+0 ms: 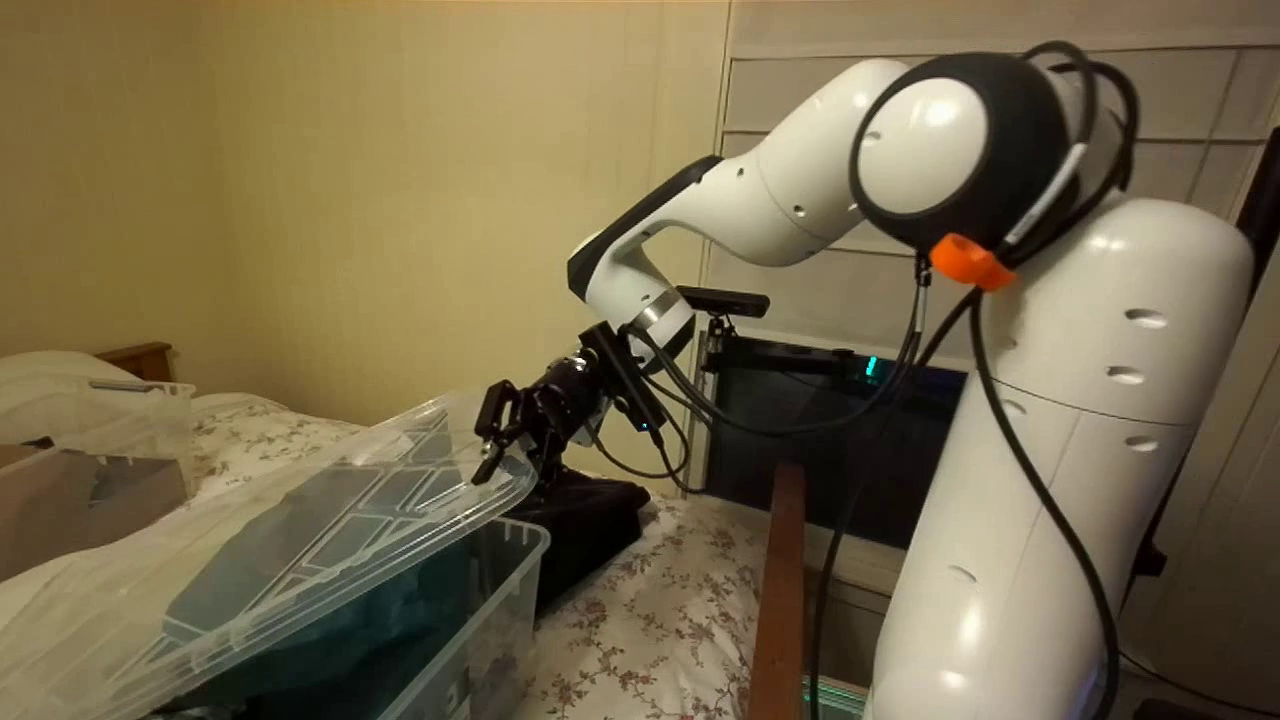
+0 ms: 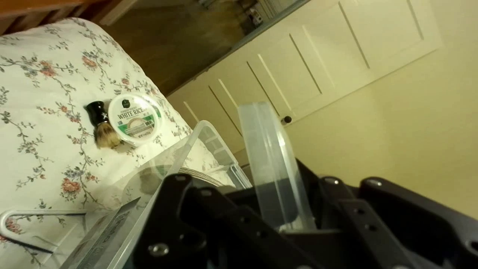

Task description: Move the storage box slightly and place the lid on top of it

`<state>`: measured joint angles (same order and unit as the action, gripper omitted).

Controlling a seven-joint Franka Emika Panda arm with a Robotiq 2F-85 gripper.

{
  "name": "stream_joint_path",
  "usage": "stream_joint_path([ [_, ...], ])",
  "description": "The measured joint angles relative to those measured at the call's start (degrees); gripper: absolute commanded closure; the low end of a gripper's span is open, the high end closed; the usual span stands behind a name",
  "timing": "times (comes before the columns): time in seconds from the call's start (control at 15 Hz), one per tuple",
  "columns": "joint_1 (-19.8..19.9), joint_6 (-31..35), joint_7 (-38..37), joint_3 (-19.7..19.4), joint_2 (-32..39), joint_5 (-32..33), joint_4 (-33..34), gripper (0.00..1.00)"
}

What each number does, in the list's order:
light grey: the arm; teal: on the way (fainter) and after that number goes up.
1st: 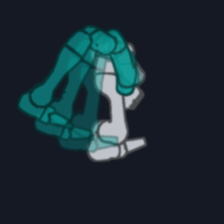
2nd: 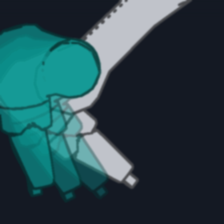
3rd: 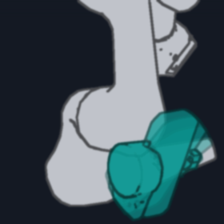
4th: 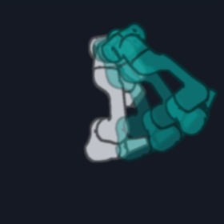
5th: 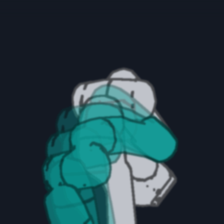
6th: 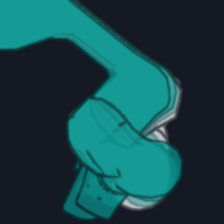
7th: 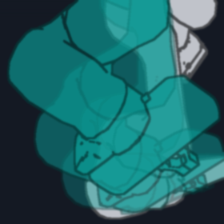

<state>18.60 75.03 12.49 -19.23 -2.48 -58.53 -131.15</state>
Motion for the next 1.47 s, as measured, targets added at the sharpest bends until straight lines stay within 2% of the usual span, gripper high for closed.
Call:
stream_joint_path([
  [0.27, 0.1, -6.2, 3.6, 0.1, 12.6, 0.3, 8.8, 1.0],
  [0.4, 0.1, -7.6, 4.4, 0.2, 15.9, 0.3, 11.2, 1.0],
  [0.67, 0.2, -8.3, 4.6, 0.2, 16.5, 0.0, 12.0, 1.0],
  [0.87, 1.0, -11.2, 4.7, 0.2, 17.4, 0.2, 13.1, 1.0],
  [1.33, 5.0, -28.0, 5.7, 0.3, 24.2, 7.8, 20.7, 1.0],
  [1.4, 6.7, -28.1, 6.0, 2.8, 25.4, 9.0, 21.5, 1.0],
  [1.47, 9.7, -27.3, 6.1, 7.2, 26.5, 10.3, 21.7, 1.0],
])
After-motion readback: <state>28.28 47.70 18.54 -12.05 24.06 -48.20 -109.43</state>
